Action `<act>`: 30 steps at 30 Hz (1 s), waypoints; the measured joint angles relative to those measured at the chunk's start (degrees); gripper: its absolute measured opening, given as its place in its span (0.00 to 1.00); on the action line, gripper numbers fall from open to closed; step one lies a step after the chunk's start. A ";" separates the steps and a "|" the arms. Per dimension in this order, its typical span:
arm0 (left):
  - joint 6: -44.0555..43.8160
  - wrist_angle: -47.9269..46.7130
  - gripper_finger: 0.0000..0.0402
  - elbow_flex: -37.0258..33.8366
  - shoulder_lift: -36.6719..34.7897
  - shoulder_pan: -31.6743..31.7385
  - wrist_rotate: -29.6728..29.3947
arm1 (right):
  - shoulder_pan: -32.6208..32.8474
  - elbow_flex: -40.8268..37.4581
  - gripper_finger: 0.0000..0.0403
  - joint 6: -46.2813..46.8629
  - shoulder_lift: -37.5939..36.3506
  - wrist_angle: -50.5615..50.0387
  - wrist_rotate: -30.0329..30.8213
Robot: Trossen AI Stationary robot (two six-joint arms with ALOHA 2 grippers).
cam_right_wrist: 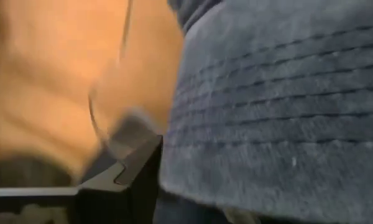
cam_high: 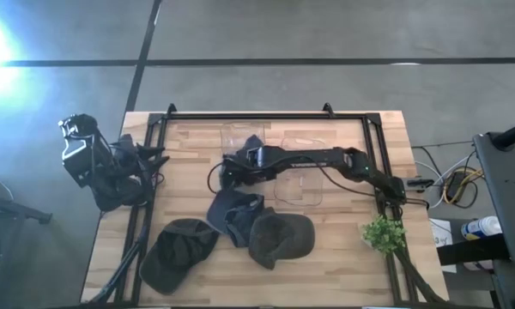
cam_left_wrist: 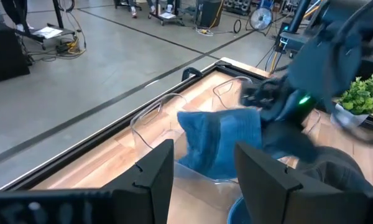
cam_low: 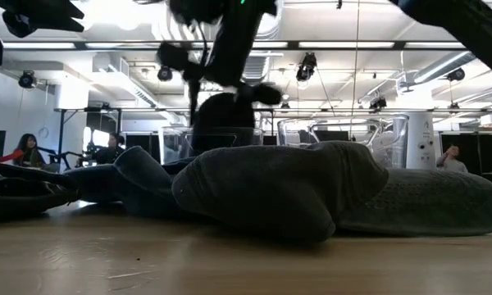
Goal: Pick & Place hat
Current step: Put the bottom blue cap into the left transparent bin, then put the blue cap into the left transparent bin
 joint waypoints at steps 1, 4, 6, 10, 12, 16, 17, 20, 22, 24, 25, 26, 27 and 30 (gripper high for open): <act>0.00 0.00 0.41 -0.01 0.03 0.00 -0.19 | 0.04 0.18 0.52 -1.79 -0.81 -2.02 -2.38; 0.00 -0.01 0.41 -0.01 -0.02 0.00 -0.32 | 0.41 0.17 0.53 -7.21 -3.37 -7.27 -8.31; -0.06 0.00 0.41 -0.01 -0.02 0.00 0.24 | 1.00 0.15 0.53 -9.69 -5.18 -10.06 -10.00; -0.53 0.04 0.41 -0.11 -0.08 0.00 6.02 | 2.45 0.17 0.53 -14.78 -7.87 -15.12 -10.20; 0.50 0.62 0.41 -0.92 -0.08 0.00 10.20 | 3.56 0.16 0.53 -18.48 -7.89 -15.61 -10.31; 7.00 7.09 0.41 -4.12 -0.15 -0.02 16.56 | 6.79 0.08 0.53 -23.70 -6.74 -15.37 -15.13; 10.02 9.90 0.41 -5.23 -0.15 -0.02 17.89 | 7.69 0.08 0.53 -24.72 -6.28 -15.05 -15.76; 18.29 20.07 0.41 -9.27 -0.13 0.00 20.81 | 10.15 0.06 0.53 -26.77 -4.63 -12.11 -16.18; 21.46 27.66 0.41 -12.70 -0.13 0.08 20.94 | 11.37 0.04 0.53 -27.06 -3.83 -8.95 -16.52; 23.14 34.85 0.41 -16.37 -0.13 0.83 21.03 | 12.52 0.05 0.53 -26.51 -3.18 -5.74 -17.09; 23.33 37.81 0.41 -18.25 -0.23 1.61 21.51 | 13.02 0.06 0.53 -25.86 -2.90 -4.02 -17.23; 23.29 40.20 0.41 -20.11 -0.25 2.71 22.28 | 13.40 0.05 0.53 -25.12 -2.55 -2.61 -17.22; 23.00 42.06 0.41 -21.90 -0.27 4.16 23.58 | 13.67 0.04 0.53 -24.29 -1.76 -0.96 -17.25; 22.76 47.63 0.41 -27.20 -0.73 10.04 28.21 | 13.80 -0.03 0.53 -20.51 0.66 4.18 -16.20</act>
